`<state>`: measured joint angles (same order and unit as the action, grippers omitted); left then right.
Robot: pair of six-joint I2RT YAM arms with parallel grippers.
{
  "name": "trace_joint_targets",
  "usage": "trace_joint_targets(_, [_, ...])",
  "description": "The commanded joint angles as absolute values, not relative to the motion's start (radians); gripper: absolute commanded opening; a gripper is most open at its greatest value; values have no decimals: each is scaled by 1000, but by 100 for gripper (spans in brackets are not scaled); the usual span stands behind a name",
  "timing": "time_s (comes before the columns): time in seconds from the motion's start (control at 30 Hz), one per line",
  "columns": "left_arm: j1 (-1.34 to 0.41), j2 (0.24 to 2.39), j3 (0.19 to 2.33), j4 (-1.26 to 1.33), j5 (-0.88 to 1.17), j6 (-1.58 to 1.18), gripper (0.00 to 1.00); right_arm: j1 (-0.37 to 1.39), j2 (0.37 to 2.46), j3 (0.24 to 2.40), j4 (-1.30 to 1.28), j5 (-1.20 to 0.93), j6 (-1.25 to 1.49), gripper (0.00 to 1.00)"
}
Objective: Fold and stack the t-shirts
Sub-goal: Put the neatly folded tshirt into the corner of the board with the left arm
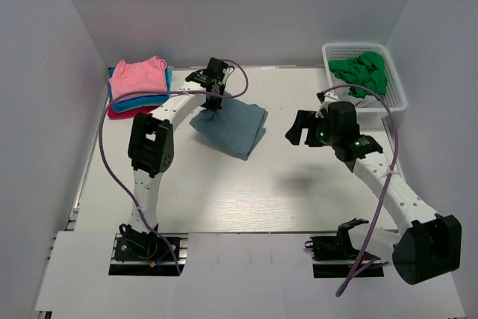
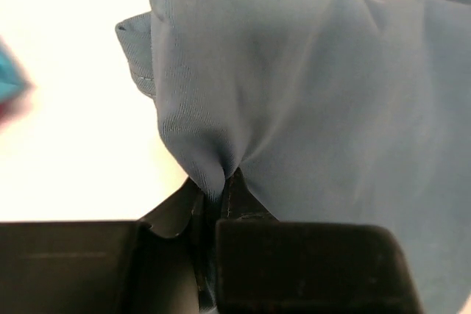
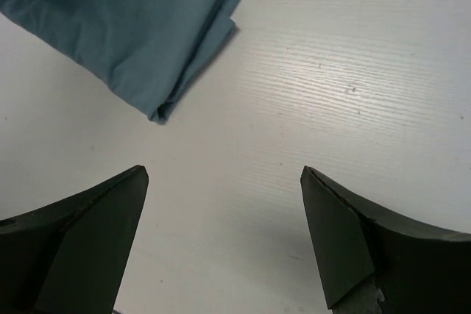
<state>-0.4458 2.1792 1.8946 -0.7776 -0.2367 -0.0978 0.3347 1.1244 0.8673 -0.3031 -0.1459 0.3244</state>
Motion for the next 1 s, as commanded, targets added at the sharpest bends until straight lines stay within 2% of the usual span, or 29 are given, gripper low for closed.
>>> trace_joint_targets(0.0, [-408, 2069, 1997, -788, -322, -25, 0, 328, 1077, 848, -256, -45, 357, 90])
trace_joint_targets(0.17, [-359, 2069, 2080, -790, -336, 52, 0, 324, 1051, 838, -259, 84, 434, 90])
trace_joint_targets(0.43, [-278, 2105, 2287, -813, -311, 159, 0, 321, 1085, 857, -256, 100, 439, 90])
trace_joint_targets(0.97, [-132, 2022, 2345, -670, -201, 270, 0, 321, 1235, 1002, -273, 11, 436, 90])
